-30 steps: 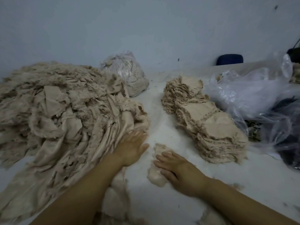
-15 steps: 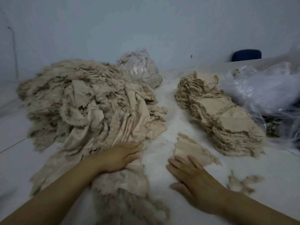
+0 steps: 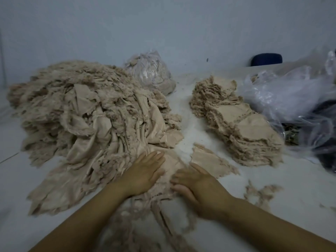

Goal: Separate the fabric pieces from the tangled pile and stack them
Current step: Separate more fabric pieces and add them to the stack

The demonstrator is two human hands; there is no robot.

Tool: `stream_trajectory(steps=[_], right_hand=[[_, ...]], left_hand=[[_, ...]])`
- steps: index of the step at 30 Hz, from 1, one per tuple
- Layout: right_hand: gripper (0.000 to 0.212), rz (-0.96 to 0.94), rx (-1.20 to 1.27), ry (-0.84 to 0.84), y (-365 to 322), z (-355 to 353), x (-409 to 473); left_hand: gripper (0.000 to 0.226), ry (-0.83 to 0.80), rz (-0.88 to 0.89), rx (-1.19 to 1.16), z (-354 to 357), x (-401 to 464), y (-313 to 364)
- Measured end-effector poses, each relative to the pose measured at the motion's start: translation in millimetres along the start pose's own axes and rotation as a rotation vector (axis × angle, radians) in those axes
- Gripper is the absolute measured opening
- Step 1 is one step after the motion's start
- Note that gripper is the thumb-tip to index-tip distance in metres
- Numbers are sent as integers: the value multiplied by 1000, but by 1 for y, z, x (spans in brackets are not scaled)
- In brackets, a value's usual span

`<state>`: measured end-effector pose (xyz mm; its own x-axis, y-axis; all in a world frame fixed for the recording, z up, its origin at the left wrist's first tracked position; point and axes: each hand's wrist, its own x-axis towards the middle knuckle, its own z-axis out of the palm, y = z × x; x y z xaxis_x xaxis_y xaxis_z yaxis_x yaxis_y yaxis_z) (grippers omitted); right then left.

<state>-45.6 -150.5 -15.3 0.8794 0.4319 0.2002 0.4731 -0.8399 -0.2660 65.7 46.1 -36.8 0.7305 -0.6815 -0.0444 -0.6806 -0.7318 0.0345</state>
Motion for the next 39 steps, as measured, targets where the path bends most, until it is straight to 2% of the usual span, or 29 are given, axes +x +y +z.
stream_trajectory(steps=[4,5,7,10,12,13,15,17,18,20,22,24,27,28,30,31,35,39], right_hand=[[66,-6,-82,-110,-6,15,8],[63,-14,-83,-125,-9,18,5],[56,-55,-47,-107,-11,21,-4],[73,-134,-7,-17,-17,17,-13],[58,-101,99,-56,-15,12,-14],[49,-68,170,-59,-12,9,-12],[36,-6,240,33,-7,1,-5],[32,58,160,69,0,0,3],[33,119,107,32,4,2,6],[29,231,97,4,10,4,13],[16,269,204,127,10,-1,21],[17,313,398,259,9,-9,25],[19,365,670,328,3,-16,28],[18,387,748,340,1,-16,28],[16,445,890,412,-5,-12,32],[17,481,917,472,-7,-11,35],[17,640,869,725,-3,-10,36],[11,740,880,792,14,-18,30]], left_hand=[[53,-27,15,25,3,-4,-3],[53,-49,-4,40,3,-3,-7],[54,-97,-80,53,0,0,-14],[54,-133,-169,26,-12,5,-18],[54,-87,-126,-17,-20,4,-15],[53,-12,-77,-64,-21,0,-11],[56,143,9,-233,-19,-12,3],[76,99,42,-330,-14,-31,15],[84,29,49,-279,-9,-40,17],[87,-65,69,-139,-1,-56,11],[83,-88,86,-107,-2,-65,0],[82,-112,107,-153,-3,-71,-5],[79,-157,84,-399,-16,-71,-1],[70,-124,52,-575,-24,-68,3],[32,38,11,-801,-33,-57,14],[29,99,4,-784,-36,-52,20],[32,72,-10,-784,-25,-46,26],[32,86,-123,-892,-36,-49,11]])
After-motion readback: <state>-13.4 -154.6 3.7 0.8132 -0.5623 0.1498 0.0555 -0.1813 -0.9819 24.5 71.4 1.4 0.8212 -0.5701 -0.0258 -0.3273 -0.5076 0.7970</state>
